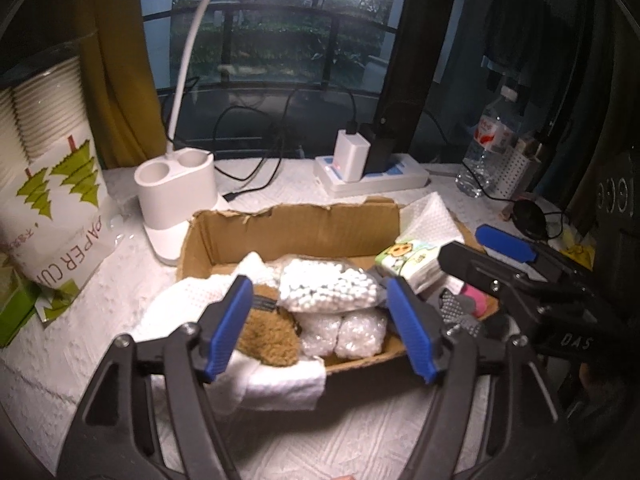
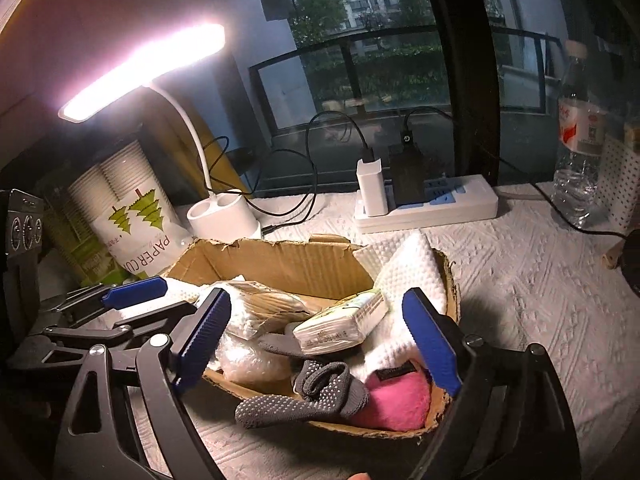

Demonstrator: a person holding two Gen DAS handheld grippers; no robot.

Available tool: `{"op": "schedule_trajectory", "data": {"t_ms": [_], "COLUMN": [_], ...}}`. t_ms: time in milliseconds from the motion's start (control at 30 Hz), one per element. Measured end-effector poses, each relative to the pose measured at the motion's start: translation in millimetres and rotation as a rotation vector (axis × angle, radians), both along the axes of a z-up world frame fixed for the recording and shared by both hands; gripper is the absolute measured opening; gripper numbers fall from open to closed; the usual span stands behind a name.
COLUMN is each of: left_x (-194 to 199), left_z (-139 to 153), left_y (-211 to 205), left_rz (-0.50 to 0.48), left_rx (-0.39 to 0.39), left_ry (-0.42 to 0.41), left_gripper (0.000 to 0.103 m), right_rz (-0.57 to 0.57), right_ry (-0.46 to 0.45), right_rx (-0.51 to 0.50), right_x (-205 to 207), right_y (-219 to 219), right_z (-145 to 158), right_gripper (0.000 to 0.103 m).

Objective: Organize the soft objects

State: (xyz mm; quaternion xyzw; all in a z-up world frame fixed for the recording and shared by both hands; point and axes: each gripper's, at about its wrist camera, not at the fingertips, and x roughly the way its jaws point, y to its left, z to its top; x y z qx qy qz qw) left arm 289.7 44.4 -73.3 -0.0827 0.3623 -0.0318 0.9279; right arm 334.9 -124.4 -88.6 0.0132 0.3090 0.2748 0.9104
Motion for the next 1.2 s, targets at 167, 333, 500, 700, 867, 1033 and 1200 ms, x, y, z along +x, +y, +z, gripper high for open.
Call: {"op": "schedule_trajectory", "data": {"t_ms": [167, 333, 500, 700, 867, 1033, 1200], "left_x": [-8.9, -16.7, -25.8, -31.2, -36.9, -49.4, -66.4], "left_z": [7.9, 14.5, 19.2, 22.2, 25.2, 33.0, 42.2], "left_y": [2.8, 3.5, 5.4, 8.8, 8.1, 2.5, 0.0], "left_rz": [0.010, 0.017, 0.020, 0.027, 0.023, 0.014, 0.011], "left_rx": [-0.010, -0.009, -0.016, -0.023, -0.024, -0.012, -0.013], "left_ry": [-0.027, -0.047, -0.069, -0.084, -0.100, -0.130, -0.164], "left_gripper": [0.081, 0.089, 0.090, 0.090, 0.090, 0.090, 0.090], "right_rz": [-0.014, -0.032, -0.039, -0.054, -0.062, -0.075, -0.083], "right_ry": [-0.027, -0.056, -0.082, -0.102, -0.115, -0.121, -0.136], "right_rx": [-0.024, -0.065, -0.076, -0.079, -0.099, -0.106, -0.109], "right_x": [-4.9, -10.0, -15.3, -21.5, -29.1, -41.4, -59.2], "right_y": [1.0, 3.0, 3.5, 1.9, -0.2, -4.8, -9.4], "right_z": [4.1, 6.5, 9.6, 16.6, 21.7, 25.5, 31.2], "right_gripper": [0.094, 0.094, 0.094, 0.095, 0.095, 0.095, 0.095]}}
